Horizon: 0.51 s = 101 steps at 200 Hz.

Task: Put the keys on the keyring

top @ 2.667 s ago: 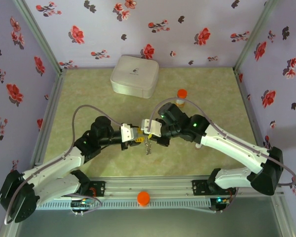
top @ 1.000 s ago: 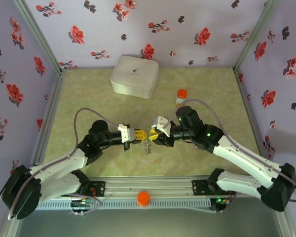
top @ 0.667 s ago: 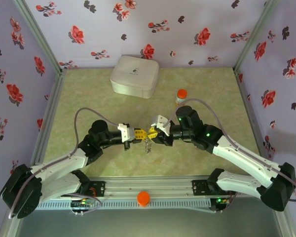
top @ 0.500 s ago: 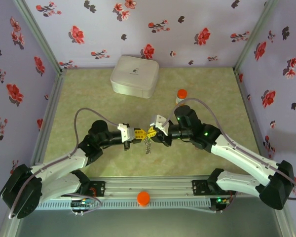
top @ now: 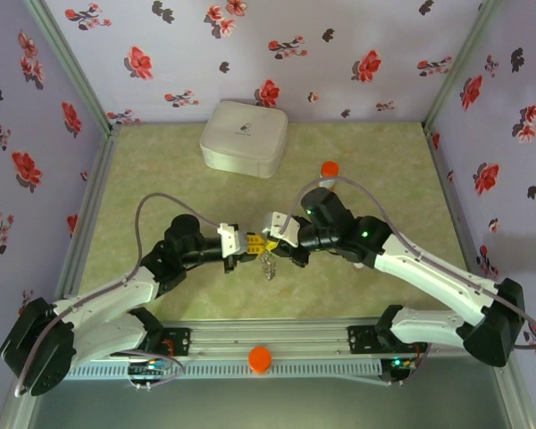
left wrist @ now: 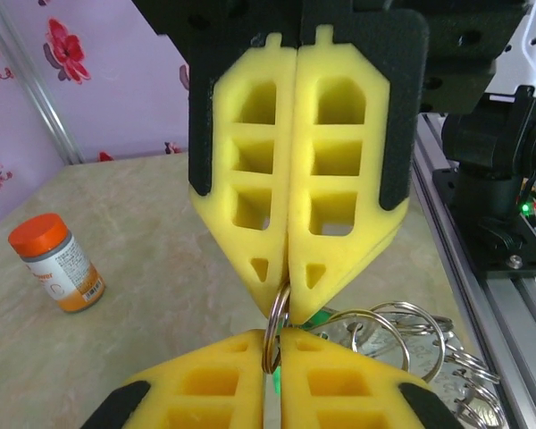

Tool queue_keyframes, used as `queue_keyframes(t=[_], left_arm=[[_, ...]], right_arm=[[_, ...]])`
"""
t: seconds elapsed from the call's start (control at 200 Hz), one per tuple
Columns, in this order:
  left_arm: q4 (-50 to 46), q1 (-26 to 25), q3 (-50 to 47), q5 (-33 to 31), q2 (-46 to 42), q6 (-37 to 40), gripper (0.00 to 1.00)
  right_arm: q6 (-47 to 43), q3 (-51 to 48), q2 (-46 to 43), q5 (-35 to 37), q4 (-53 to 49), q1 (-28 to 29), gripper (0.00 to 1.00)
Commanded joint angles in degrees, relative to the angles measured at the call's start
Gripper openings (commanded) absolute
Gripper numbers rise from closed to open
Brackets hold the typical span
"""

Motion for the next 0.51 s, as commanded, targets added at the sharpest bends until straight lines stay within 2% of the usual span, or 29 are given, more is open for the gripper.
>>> queue_keyframes(t=[0.0, 0.13, 0.255, 0.33, 0.445, 0.5], left_arm=[[-4.26, -0.25, 2.25, -0.63, 0.15, 2.47, 0.14], [-4.64, -0.28, 2.83, -0.53, 0.29, 2.75, 0.15], [-5.00, -0.29, 3.10, -0.13, 0.05, 3.05, 0.00], [-4.93, -0.28, 3.04, 0.23, -0.32, 3.11, 0.00], [-1.78, -0.29, 1.38, 0.85, -1.17, 1.76, 0.00], [2.57, -0.25, -0.05, 1.09, -1.32, -0.10, 0.00]], right_arm=[[-4.85, 5.04, 2.03, 5.09, -6.60, 1.96, 0.00], [-5.68, 7.78, 5.19, 7.20, -9.34, 2.75, 0.00], [-5.14, 9.34, 7.04, 6.58, -10.06, 3.24, 0.00], [-3.31, 8.51, 5.66, 4.98, -7.22, 3.13, 0.00], [-1.06, 3.92, 0.60, 2.99, -0.29, 1.67, 0.16], [0.28, 1.89, -1.52, 1.76, 2.03, 0.36, 0.20]])
